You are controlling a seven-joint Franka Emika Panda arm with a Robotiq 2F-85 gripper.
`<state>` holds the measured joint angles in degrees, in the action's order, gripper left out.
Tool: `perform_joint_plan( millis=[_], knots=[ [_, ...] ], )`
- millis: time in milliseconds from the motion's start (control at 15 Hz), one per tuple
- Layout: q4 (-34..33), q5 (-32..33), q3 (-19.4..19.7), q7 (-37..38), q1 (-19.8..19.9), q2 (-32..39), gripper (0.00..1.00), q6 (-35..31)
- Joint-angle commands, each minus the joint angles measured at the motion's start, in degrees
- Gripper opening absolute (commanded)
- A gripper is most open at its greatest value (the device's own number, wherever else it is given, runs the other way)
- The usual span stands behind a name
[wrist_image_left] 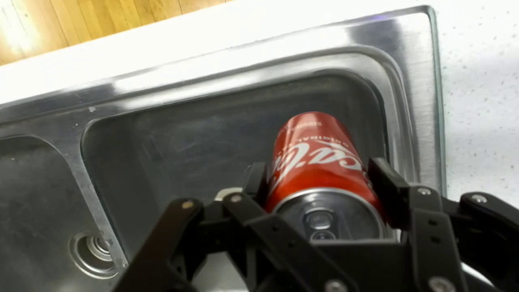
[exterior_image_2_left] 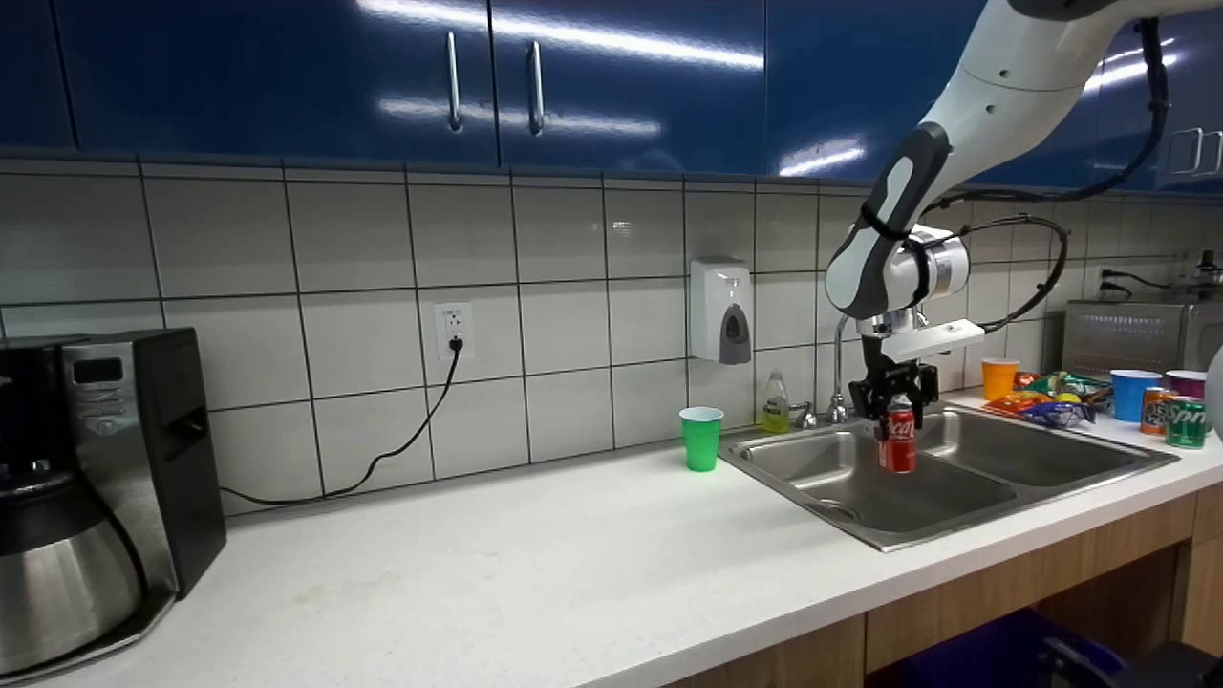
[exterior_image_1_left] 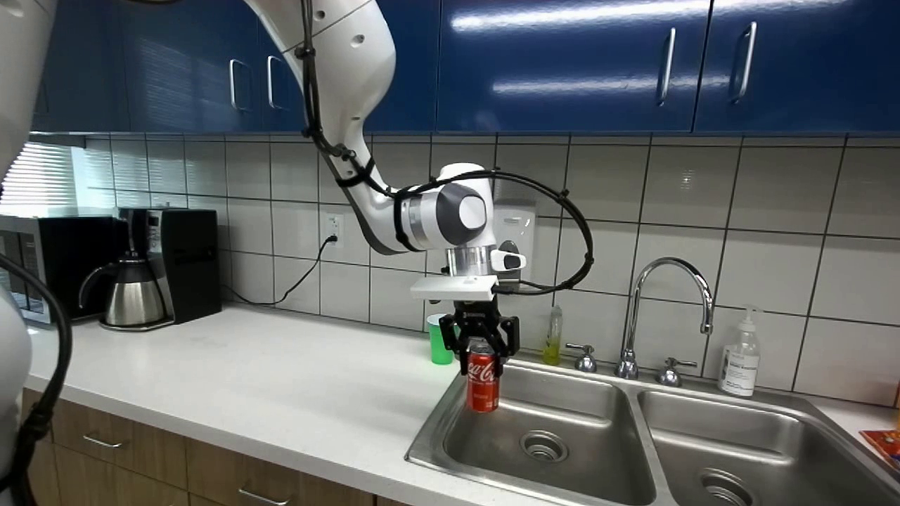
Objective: Remove the red can from the sink.
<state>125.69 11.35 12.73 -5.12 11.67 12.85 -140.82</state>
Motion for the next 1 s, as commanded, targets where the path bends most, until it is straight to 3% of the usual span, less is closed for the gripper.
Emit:
perform_joint_plan(
  millis=[0,400,933],
  knots=[
    [6.30,2.33,-0.22,0.58,-1.13,-7.12,0.41,-0.62],
    [10.41,5.45,-2.29,1.26,-3.95,-11.04,0.41,-0.46],
    [11.49,5.49,-7.87,1.99,-9.04,-10.60,0.41,-1.17]
  ],
)
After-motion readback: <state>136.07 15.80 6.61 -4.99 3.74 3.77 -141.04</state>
